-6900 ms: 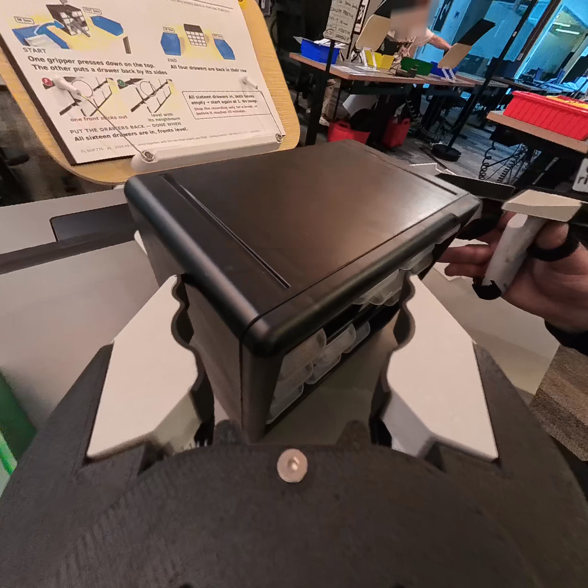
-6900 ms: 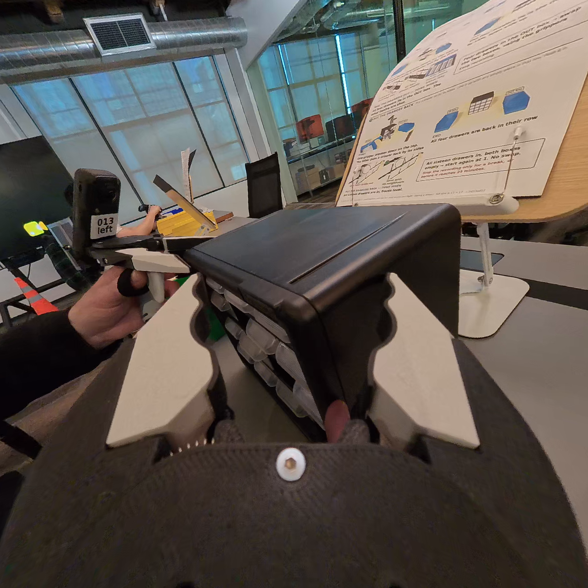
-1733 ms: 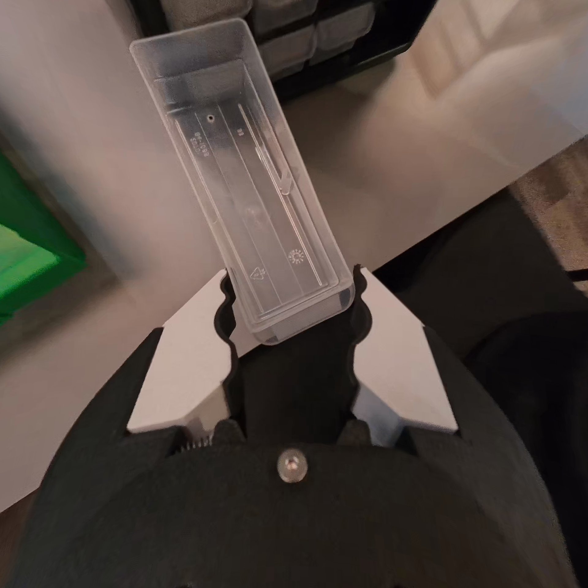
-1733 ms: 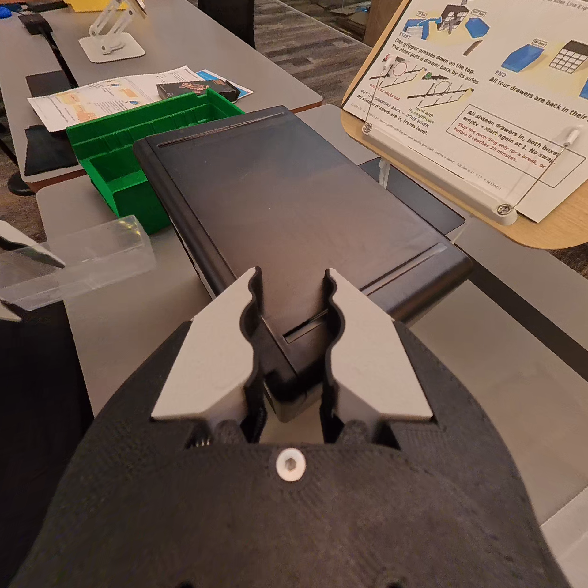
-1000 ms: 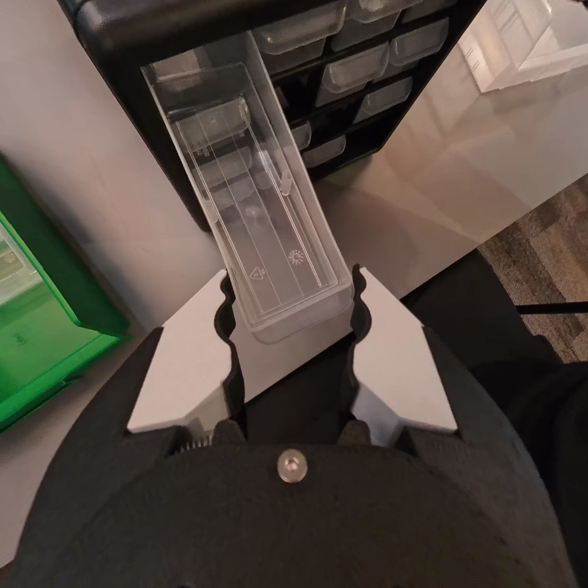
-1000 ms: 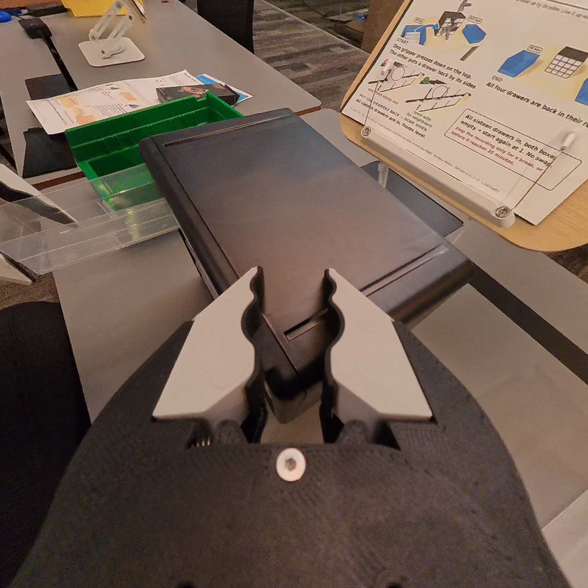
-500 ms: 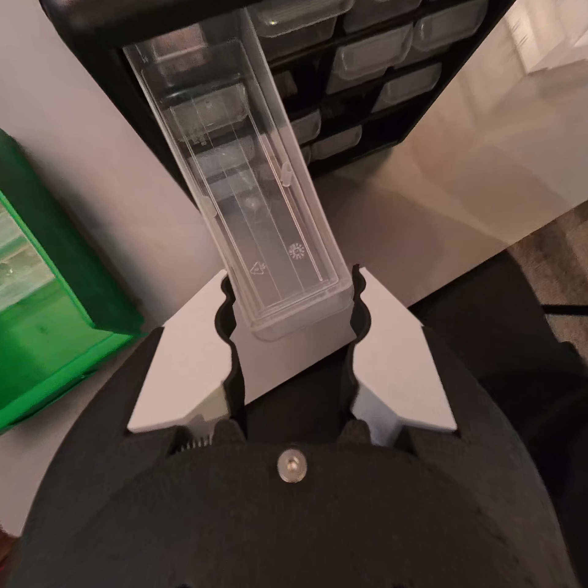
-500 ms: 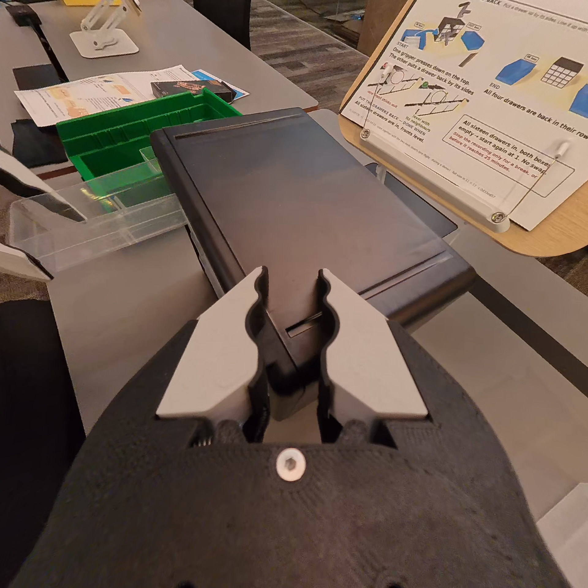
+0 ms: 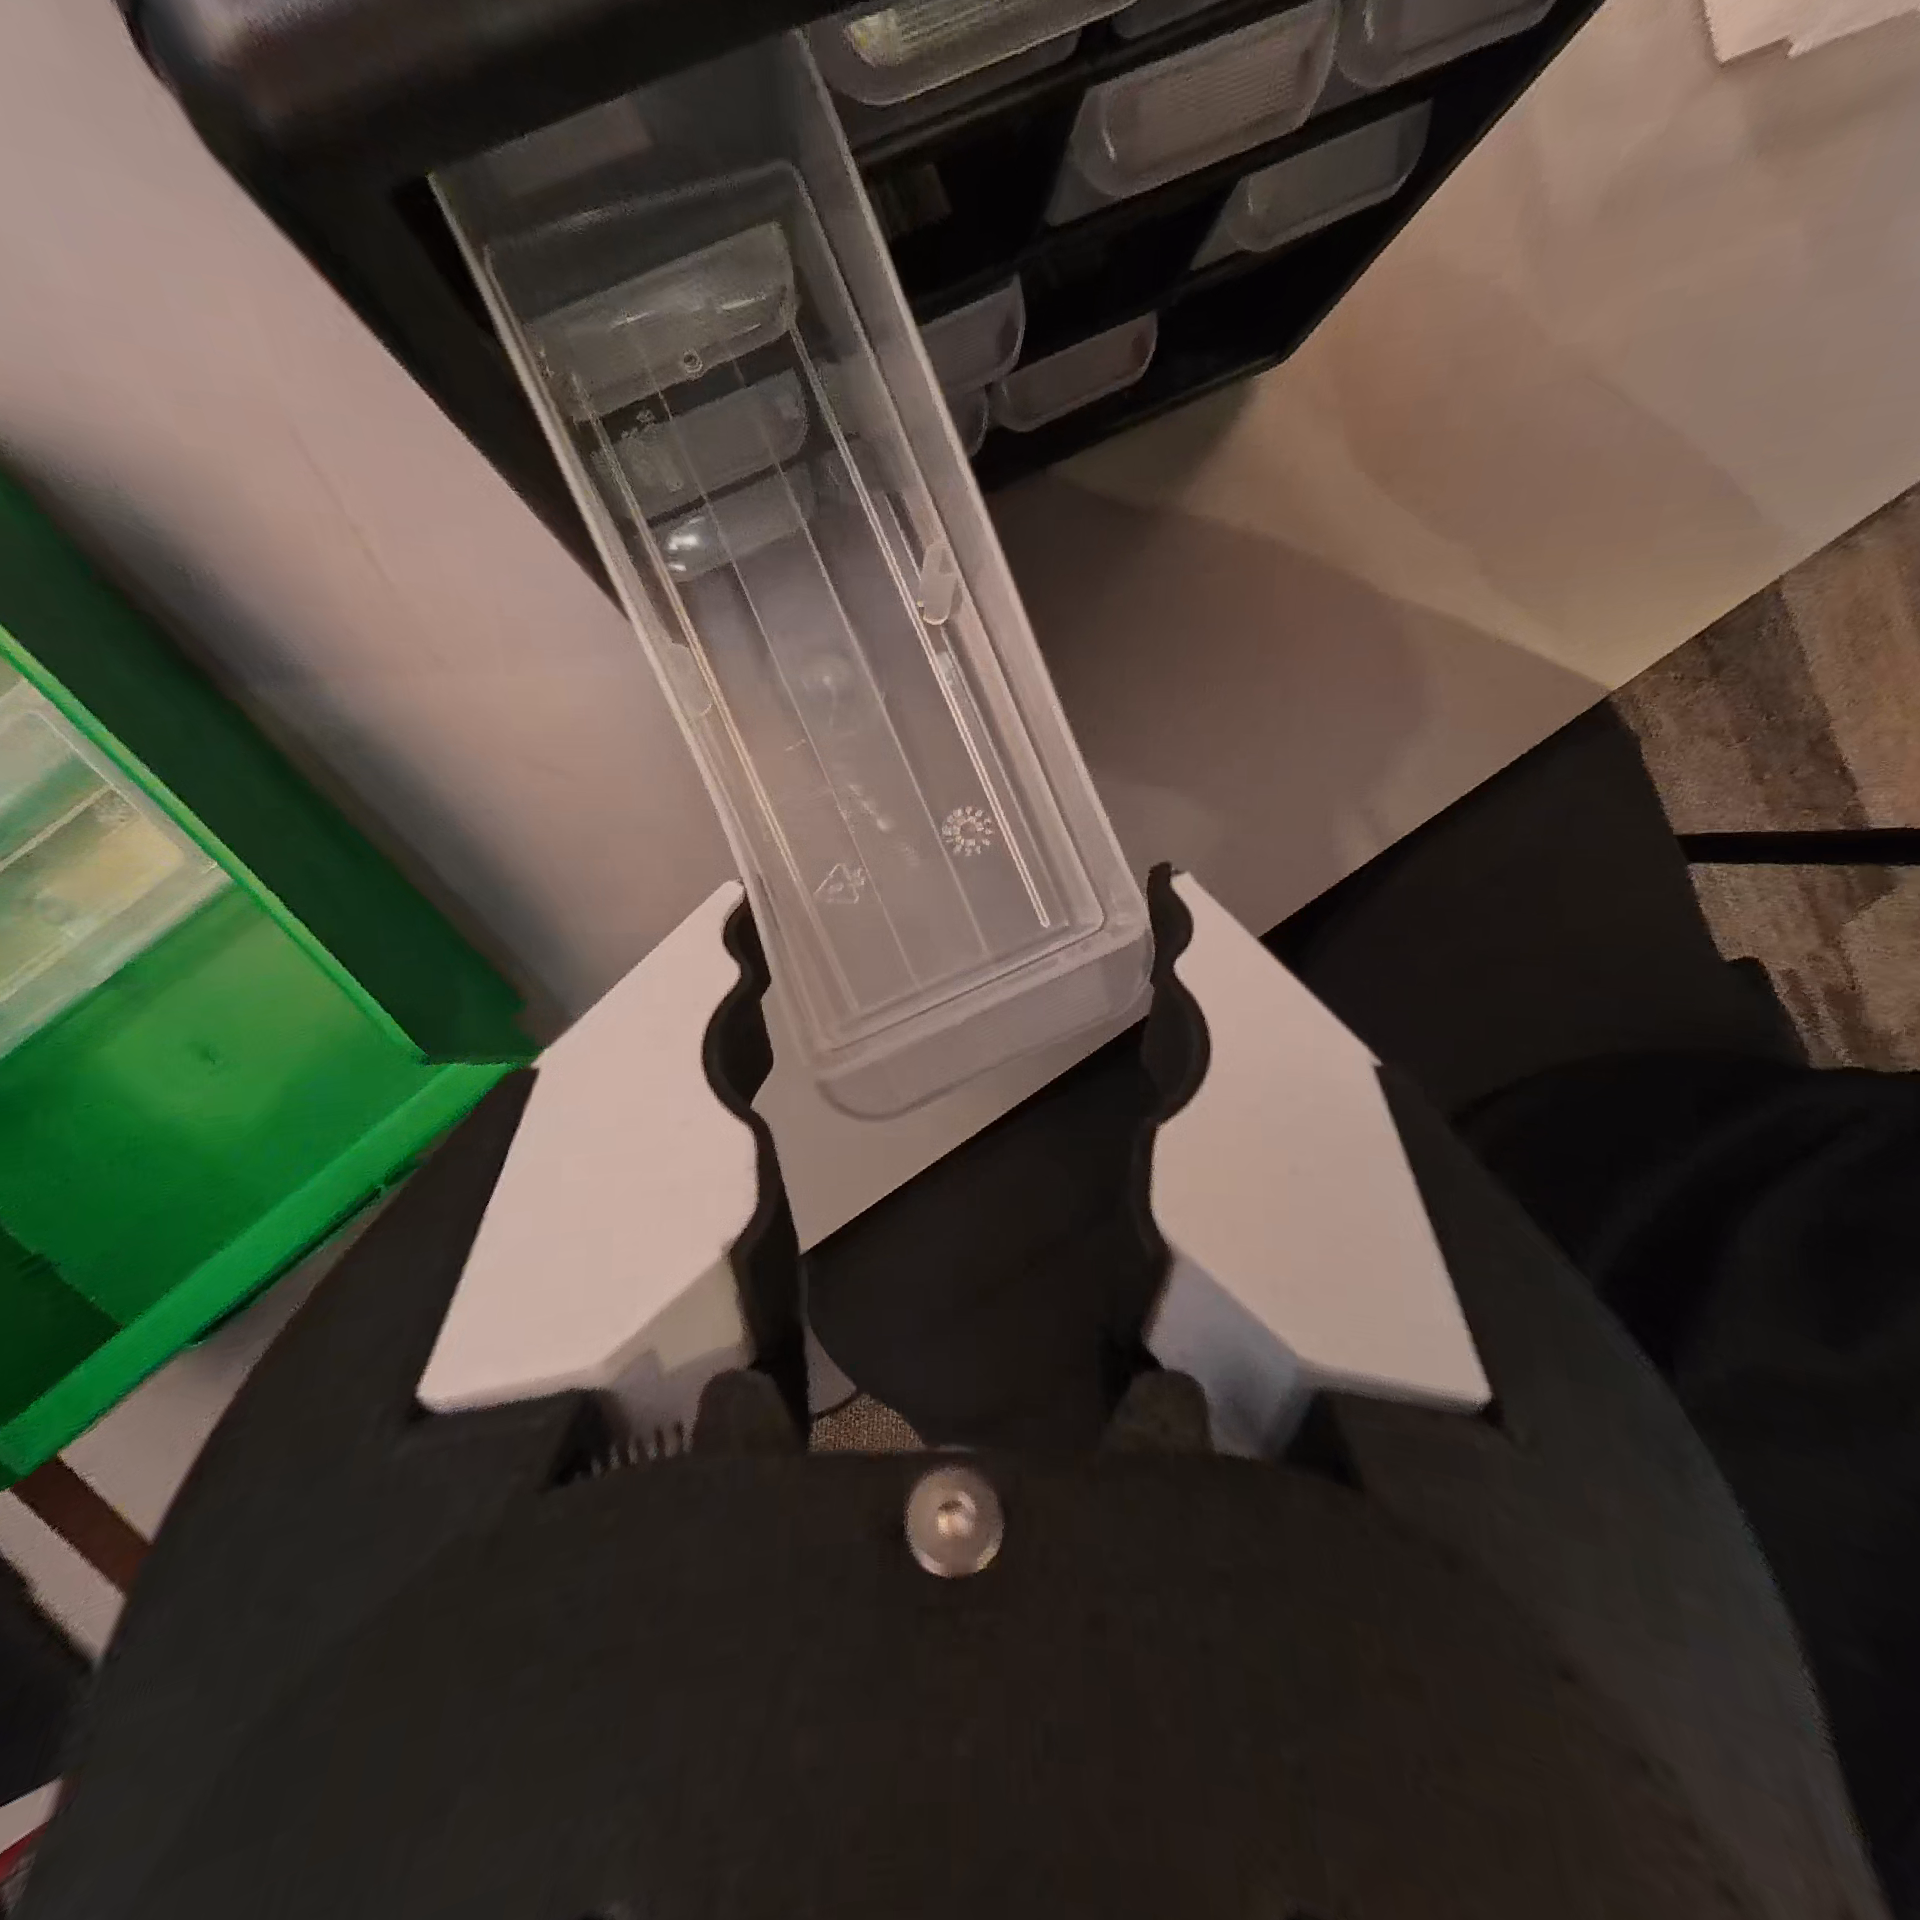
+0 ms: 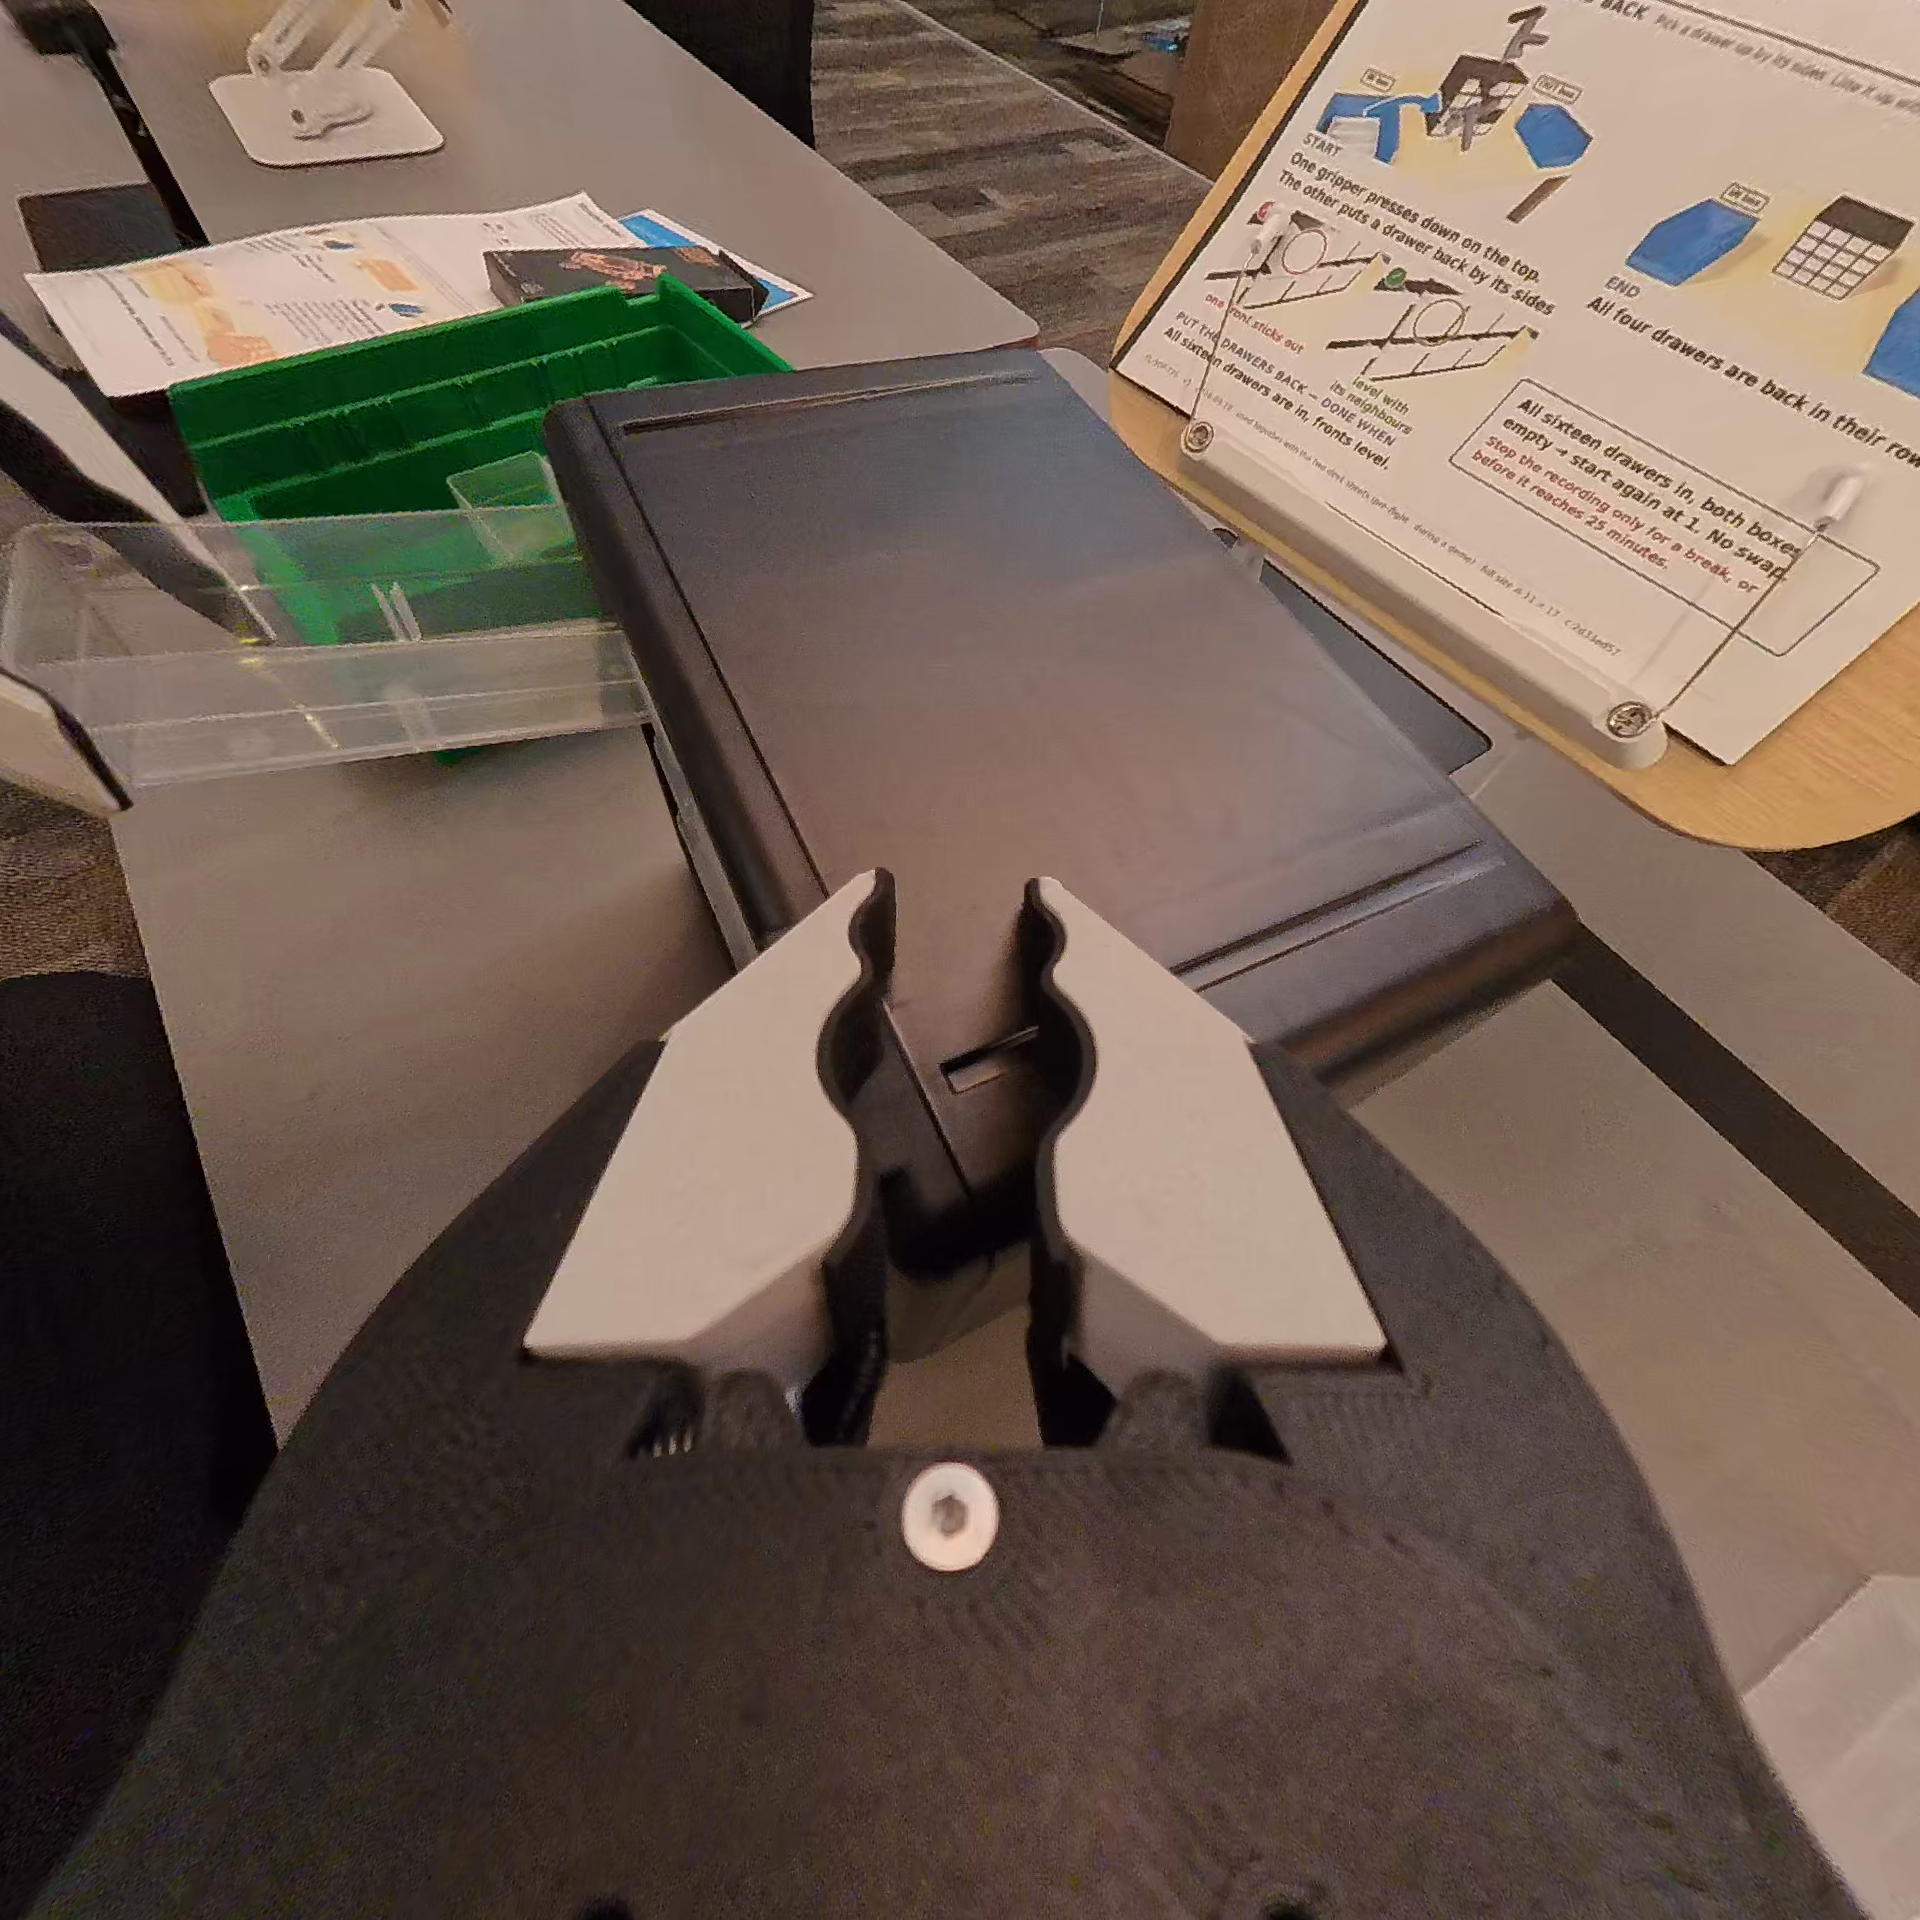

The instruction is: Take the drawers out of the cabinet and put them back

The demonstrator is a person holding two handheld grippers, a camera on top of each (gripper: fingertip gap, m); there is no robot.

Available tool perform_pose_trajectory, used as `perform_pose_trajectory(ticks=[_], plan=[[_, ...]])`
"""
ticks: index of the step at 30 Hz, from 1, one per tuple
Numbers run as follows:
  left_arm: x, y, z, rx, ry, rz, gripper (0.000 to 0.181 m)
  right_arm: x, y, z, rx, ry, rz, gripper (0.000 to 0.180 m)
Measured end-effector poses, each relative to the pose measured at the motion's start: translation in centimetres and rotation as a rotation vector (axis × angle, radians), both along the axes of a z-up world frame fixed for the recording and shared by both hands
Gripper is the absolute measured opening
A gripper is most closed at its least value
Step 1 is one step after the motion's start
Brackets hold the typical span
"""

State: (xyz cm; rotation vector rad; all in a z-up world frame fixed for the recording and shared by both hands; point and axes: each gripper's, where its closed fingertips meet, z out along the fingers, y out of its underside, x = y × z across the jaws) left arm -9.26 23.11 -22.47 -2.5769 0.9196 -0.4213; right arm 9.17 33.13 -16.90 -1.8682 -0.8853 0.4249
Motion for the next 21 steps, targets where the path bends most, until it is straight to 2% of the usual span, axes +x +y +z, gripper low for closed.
perform_pose_trajectory(ticks=[7,21], plan=[[0.2,1.7,1.3,0.021,-0.114,0.032,0.071,-0.1,0.0,0.0,0.003,-0.002,0.001,0.022],[2.1,7.0,-0.1,0.298,-0.182,0.056,0.073,-0.2,0.1,0.0,0.004,-0.002,0.002,0.021]])
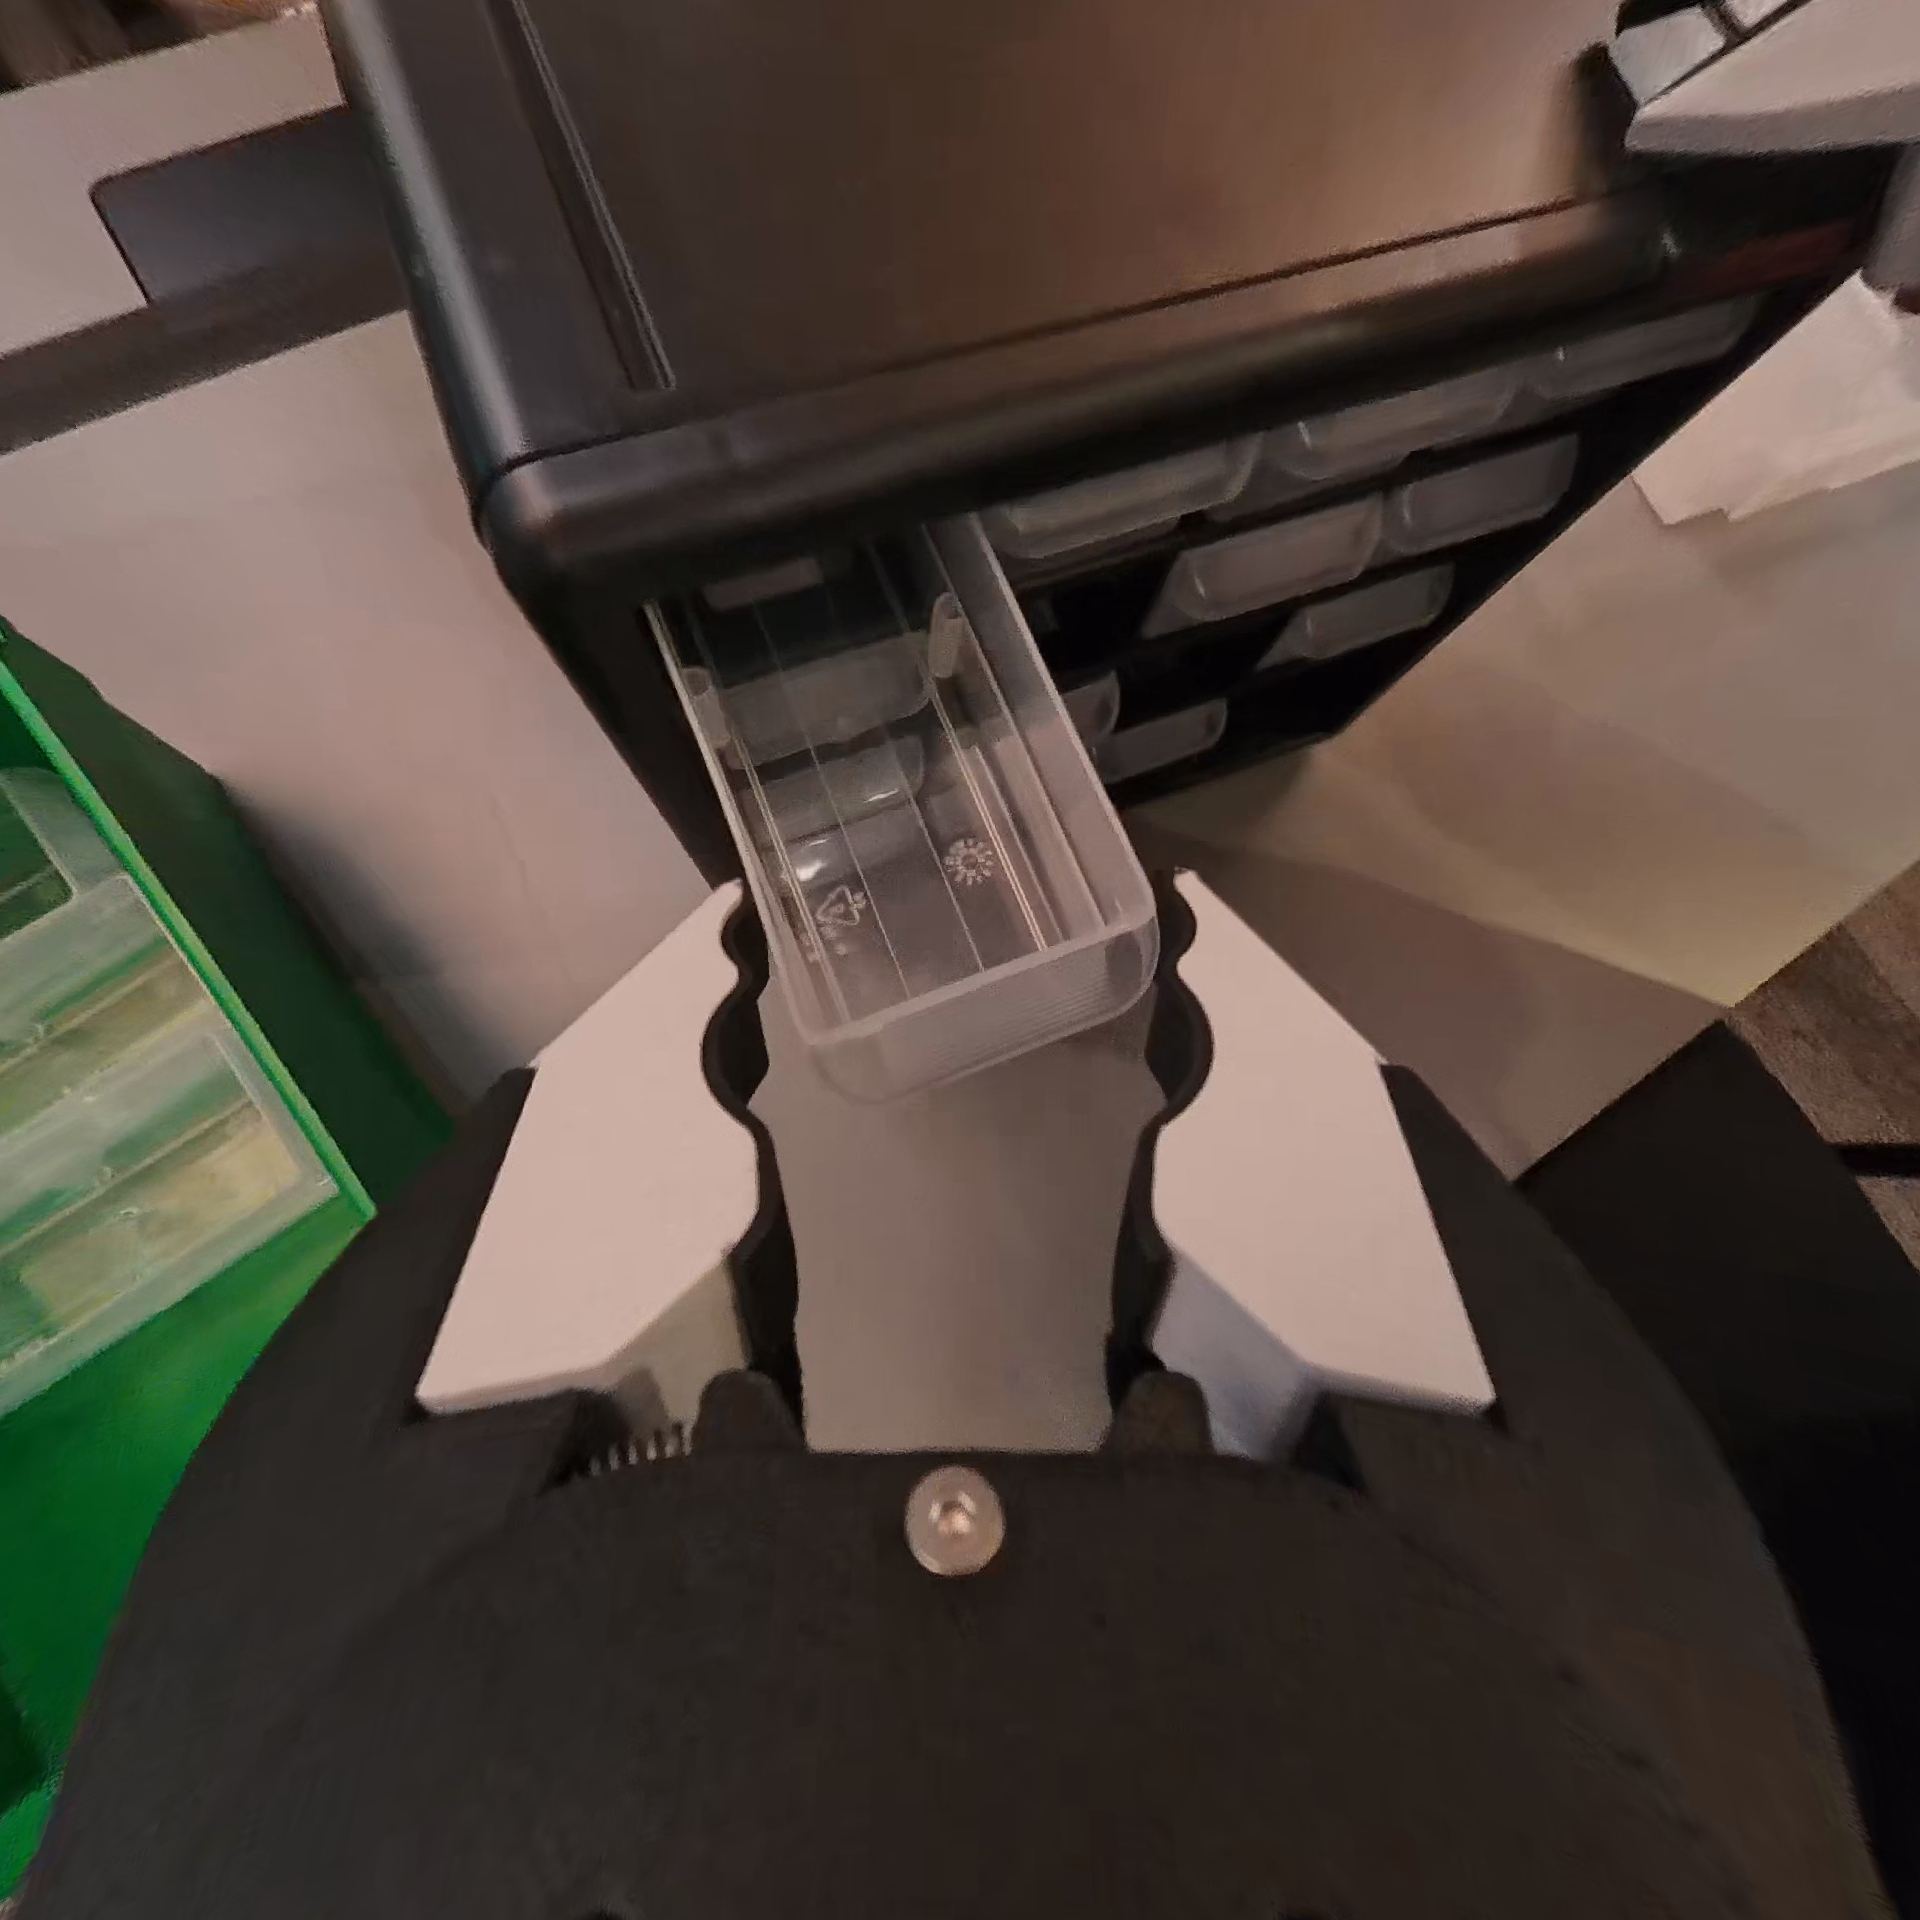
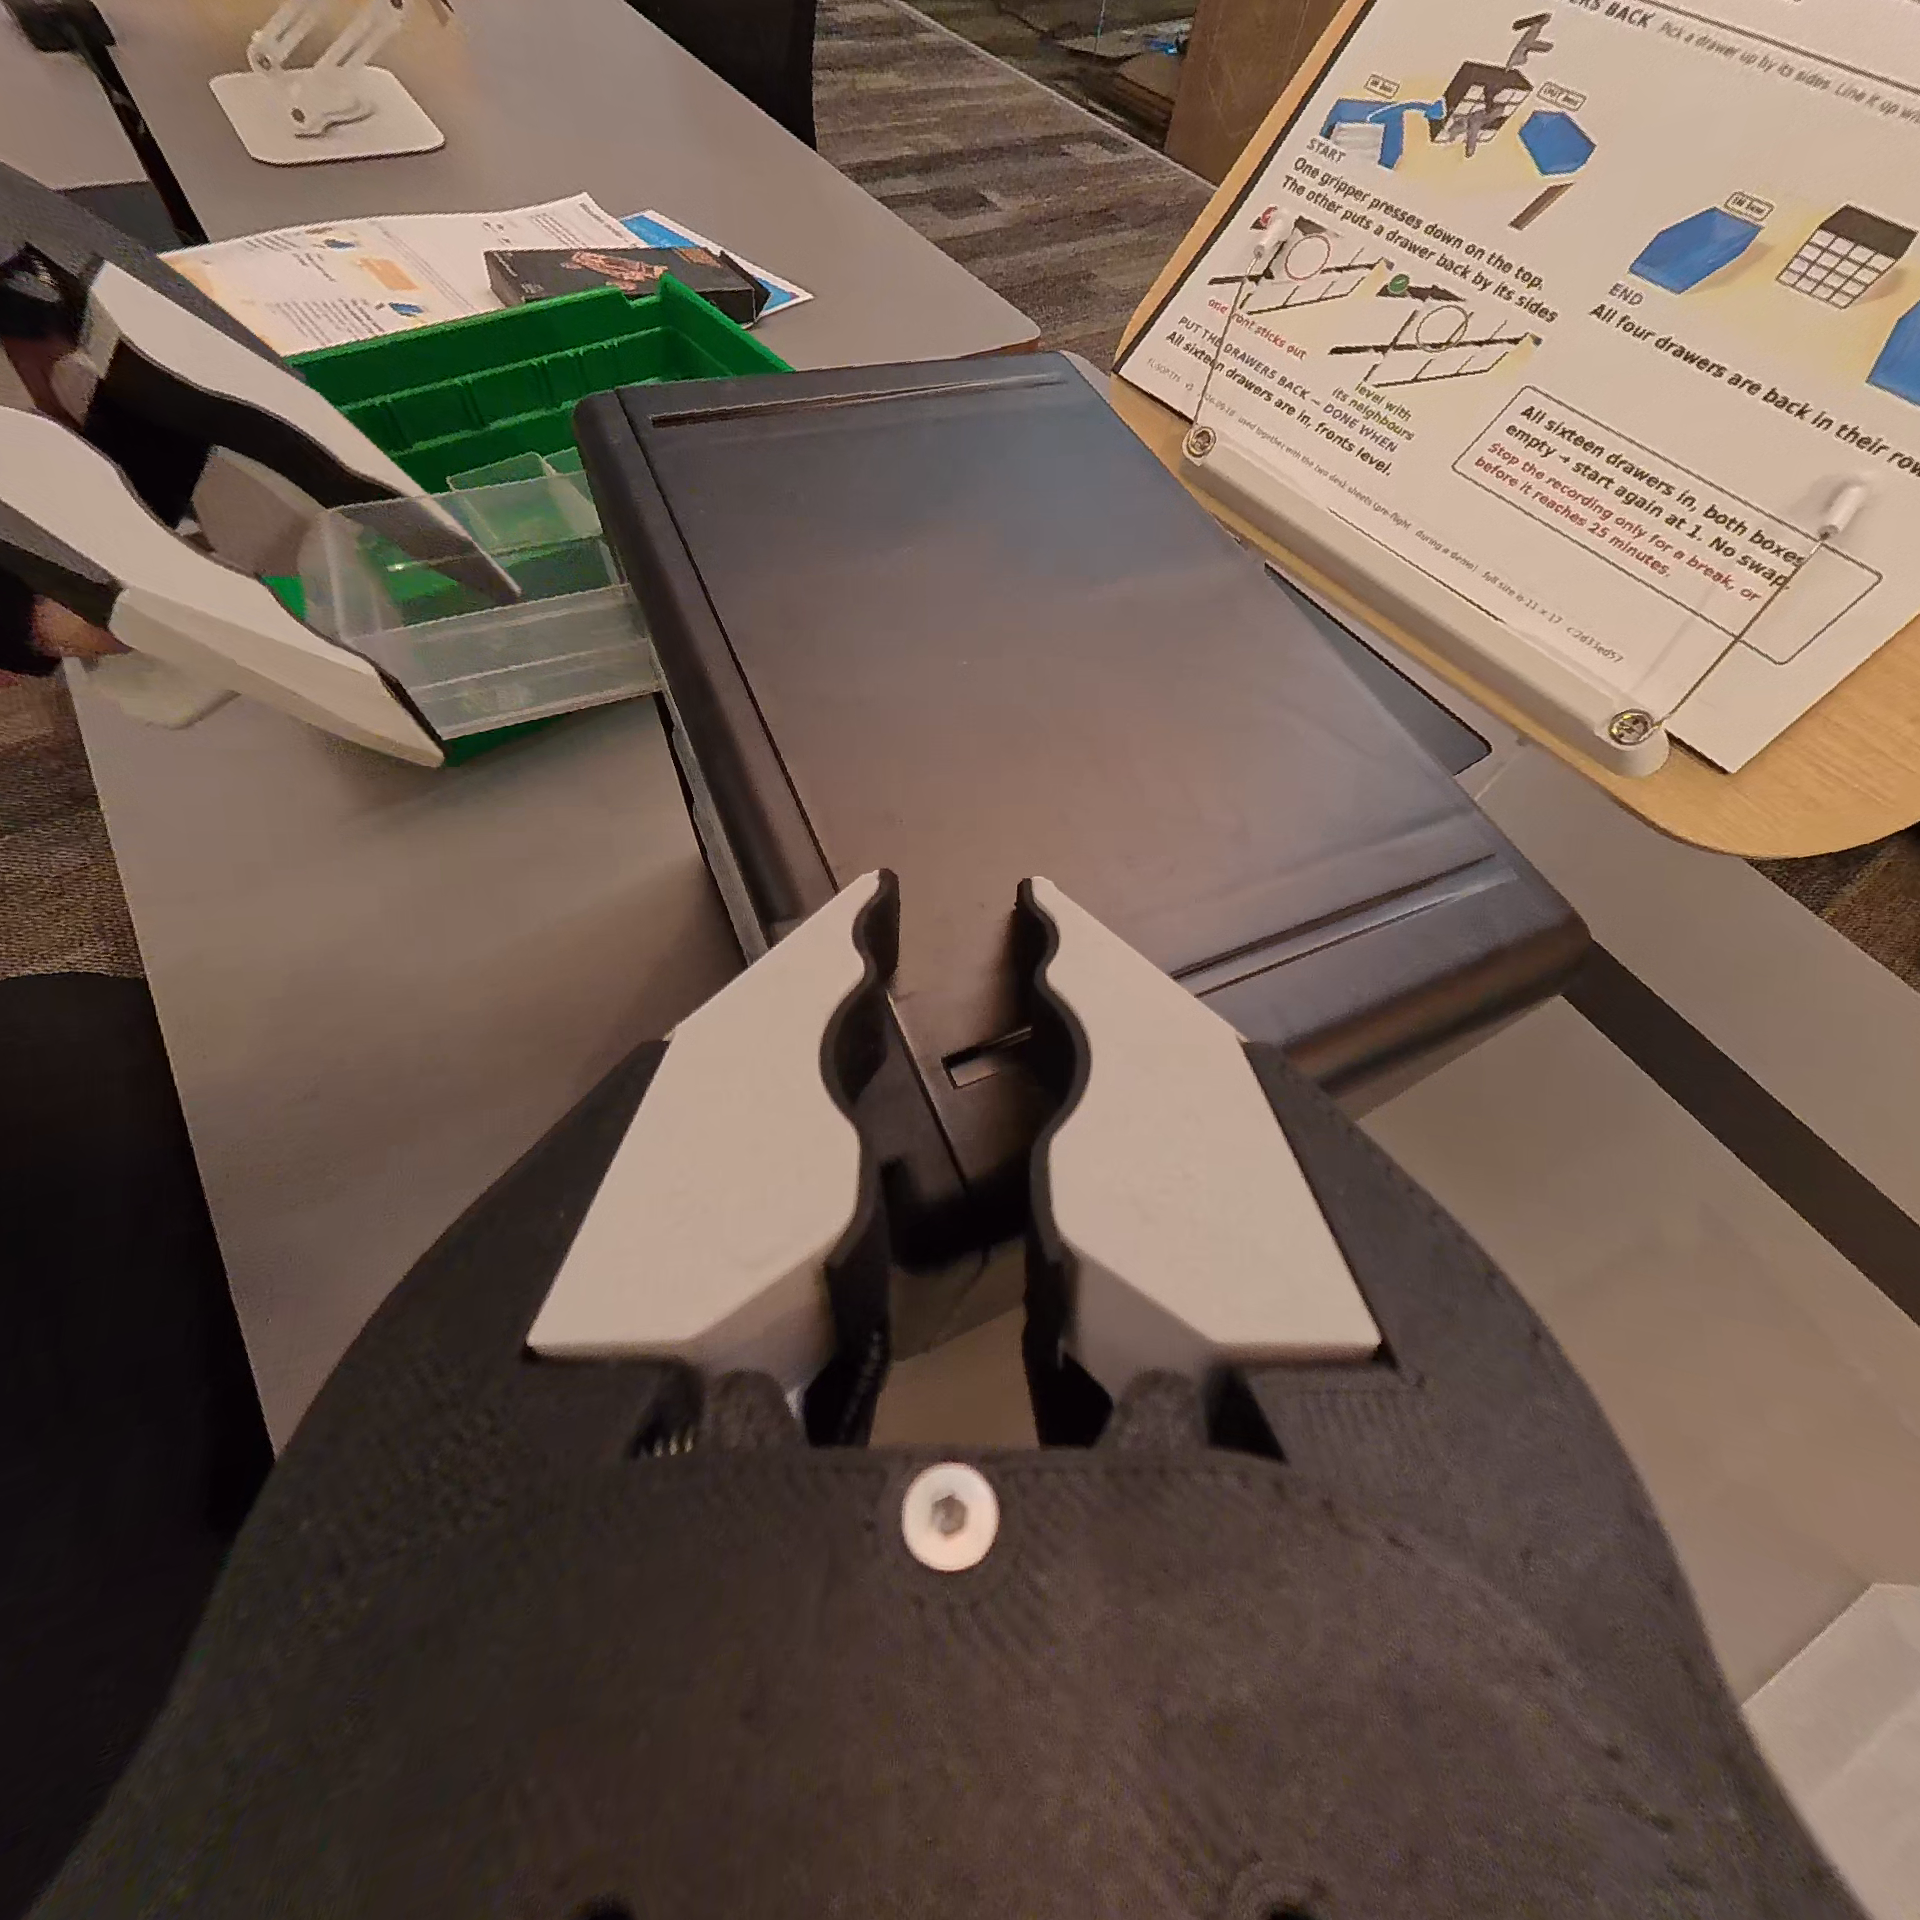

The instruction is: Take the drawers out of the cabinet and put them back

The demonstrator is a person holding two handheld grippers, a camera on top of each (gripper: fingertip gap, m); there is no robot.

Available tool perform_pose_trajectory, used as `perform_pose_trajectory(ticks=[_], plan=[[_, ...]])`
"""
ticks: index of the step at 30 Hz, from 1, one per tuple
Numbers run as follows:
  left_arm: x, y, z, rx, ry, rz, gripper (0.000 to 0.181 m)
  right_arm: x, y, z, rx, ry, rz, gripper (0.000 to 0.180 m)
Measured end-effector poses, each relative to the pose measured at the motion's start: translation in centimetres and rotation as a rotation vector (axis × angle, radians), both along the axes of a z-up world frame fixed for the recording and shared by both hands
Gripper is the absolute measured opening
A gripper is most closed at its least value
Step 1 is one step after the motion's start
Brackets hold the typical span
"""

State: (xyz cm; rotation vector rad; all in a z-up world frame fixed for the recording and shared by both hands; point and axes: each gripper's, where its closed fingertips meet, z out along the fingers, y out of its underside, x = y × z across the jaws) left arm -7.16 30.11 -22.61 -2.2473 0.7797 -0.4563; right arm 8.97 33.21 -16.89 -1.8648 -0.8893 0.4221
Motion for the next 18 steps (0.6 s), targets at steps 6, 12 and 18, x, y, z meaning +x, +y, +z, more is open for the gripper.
perform_pose_trajectory(ticks=[6,12,18], plan=[[-0.7,-0.8,0.6,0.100,-0.012,0.049,0.082,0.0,0.0,0.0,0.000,0.000,0.001,0.021],[-0.3,-0.2,-0.4,0.228,-0.064,0.148,0.064,0.0,0.0,0.0,0.004,0.001,0.000,0.021],[0.1,2.1,-0.3,0.279,-0.068,0.171,0.057,0.0,0.0,0.0,0.008,-0.001,-0.002,0.021]])
